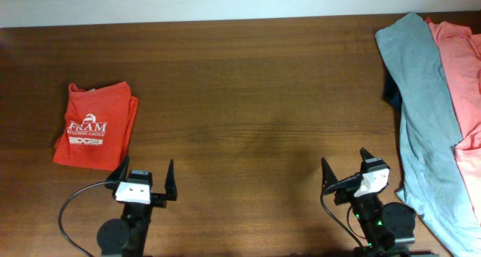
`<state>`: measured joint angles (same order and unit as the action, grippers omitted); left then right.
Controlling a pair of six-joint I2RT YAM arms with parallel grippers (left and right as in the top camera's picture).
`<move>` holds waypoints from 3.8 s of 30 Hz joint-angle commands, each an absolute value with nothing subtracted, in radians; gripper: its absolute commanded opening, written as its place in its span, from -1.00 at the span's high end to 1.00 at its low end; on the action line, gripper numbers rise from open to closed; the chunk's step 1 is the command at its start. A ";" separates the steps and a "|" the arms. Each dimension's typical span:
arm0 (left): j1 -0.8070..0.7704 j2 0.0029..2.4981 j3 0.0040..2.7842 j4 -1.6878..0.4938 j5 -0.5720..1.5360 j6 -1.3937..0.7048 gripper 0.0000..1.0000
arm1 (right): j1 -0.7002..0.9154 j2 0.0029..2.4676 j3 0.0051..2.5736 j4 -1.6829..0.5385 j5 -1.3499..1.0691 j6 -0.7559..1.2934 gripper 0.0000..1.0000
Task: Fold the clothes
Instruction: 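Reach the right gripper to the pink t-shirt on the right pile and grasp it, then lift the pink t-shirt with the right gripper and drag it toward center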
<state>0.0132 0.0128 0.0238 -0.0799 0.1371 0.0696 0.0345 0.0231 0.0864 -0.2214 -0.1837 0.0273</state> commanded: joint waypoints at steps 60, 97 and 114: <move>0.009 0.760 0.790 -0.668 0.115 -0.019 -0.98 | -0.972 1.858 1.285 -0.477 -0.120 0.015 -0.79; 0.009 0.760 0.790 -0.655 0.107 -0.019 -0.99 | -0.713 1.631 1.451 -0.860 -0.291 0.030 0.92; 0.009 0.760 0.790 -0.656 0.107 -0.019 -0.98 | 0.311 1.694 1.449 -0.880 -0.303 0.020 0.87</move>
<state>0.0132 0.7624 0.7708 -0.6613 0.1146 -0.0059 0.1638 1.6585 1.4433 -0.9344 -0.2798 0.0216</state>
